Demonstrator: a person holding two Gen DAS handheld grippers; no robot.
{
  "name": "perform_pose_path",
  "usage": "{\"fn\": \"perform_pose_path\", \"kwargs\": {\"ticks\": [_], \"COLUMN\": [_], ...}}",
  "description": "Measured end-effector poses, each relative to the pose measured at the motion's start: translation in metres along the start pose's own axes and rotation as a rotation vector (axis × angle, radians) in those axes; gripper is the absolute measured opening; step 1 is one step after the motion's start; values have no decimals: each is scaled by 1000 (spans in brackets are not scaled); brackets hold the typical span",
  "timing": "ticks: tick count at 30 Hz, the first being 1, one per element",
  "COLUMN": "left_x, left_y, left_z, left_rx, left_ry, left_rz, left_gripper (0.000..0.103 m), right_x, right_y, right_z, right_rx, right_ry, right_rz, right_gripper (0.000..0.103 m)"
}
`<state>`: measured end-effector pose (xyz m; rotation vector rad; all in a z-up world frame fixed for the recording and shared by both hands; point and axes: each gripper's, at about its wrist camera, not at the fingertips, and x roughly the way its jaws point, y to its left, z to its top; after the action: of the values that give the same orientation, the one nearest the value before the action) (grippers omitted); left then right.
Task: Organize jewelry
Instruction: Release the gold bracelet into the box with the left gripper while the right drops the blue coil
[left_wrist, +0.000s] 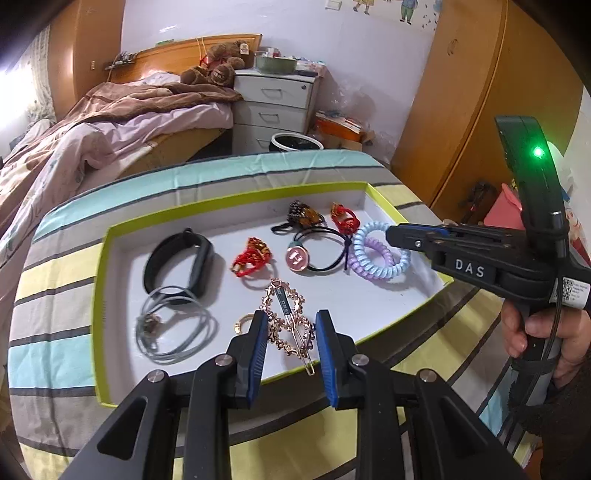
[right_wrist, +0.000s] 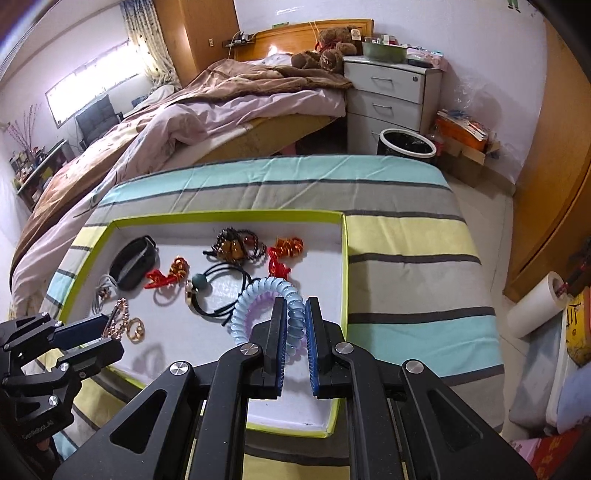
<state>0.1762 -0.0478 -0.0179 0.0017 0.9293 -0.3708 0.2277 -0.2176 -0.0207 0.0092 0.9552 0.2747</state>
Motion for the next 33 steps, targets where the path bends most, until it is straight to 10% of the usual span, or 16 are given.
{"fn": "perform_pose_path", "kwargs": {"ticks": [33], "left_x": [23], "left_y": [-4], "left_z": [5], "left_rx": [-16], "left_ry": [31], "left_rz": [-7], "left_gripper": [27], "right_x": [14], "right_y": [20], "right_z": [-1], "right_rx": [-224], "right_ry": [-23], "right_rz": [-229], "right_gripper": [10]}}
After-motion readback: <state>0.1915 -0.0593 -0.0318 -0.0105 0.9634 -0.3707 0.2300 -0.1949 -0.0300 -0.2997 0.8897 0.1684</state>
